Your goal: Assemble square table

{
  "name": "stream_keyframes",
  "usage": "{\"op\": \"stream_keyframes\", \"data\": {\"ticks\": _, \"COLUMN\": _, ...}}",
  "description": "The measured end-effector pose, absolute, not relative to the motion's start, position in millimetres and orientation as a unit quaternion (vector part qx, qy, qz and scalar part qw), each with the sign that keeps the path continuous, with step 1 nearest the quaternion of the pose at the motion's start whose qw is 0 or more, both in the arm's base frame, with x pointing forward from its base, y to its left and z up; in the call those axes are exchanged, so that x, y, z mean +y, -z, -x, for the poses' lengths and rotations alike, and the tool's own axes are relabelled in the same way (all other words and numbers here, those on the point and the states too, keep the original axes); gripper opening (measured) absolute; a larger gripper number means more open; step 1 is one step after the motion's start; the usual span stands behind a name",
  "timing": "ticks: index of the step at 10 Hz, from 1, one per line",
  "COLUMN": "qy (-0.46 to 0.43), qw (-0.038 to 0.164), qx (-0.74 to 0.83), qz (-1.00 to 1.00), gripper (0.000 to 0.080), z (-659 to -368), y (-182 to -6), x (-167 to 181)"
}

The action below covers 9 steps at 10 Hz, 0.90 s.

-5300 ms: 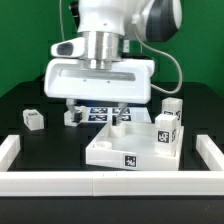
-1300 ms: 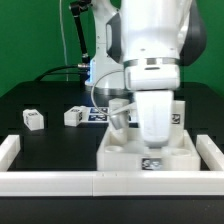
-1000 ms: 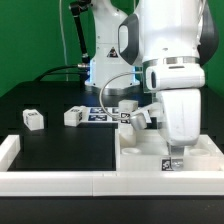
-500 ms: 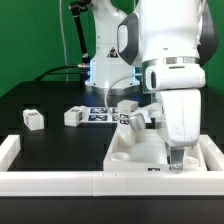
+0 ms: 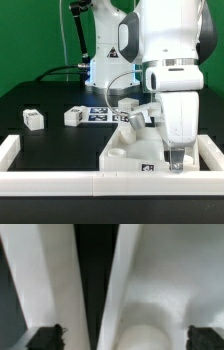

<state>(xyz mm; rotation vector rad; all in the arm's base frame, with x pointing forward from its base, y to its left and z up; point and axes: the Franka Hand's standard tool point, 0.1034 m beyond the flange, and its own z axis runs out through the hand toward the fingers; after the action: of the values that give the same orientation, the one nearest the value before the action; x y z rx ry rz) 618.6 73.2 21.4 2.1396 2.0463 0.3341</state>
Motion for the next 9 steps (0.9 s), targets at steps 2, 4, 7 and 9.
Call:
{"op": "stream_keyframes", "data": {"ticks": 2, "qy": -0.112, "qw": 0.081, "qx": 0.685, "qz": -0.716, "gripper": 0.0647, "z": -618.2, "y": -21.4, "x": 73.2}}
{"op": "stream_keyframes", "data": {"ticks": 4, "qy": -0.112, "qw": 0.081, "qx": 0.685, "qz": -0.716, "gripper": 0.0648, "z": -618.2, "y": -21.4, "x": 73.2}}
{"op": "stream_keyframes", "data": {"ticks": 7, "qy": -0.117, "qw": 0.090, "qx": 0.681, "qz": -0.718, "gripper": 0.0648, "z": -622.4, "y": -41.3, "x": 68.3}}
{"op": "stream_keyframes", "data": {"ticks": 9, "qy": -0.102, "qw": 0.095, "qx": 0.673, "qz": -0.727, "gripper": 0.0648, "z": -621.0, "y": -89.3, "x": 48.3}}
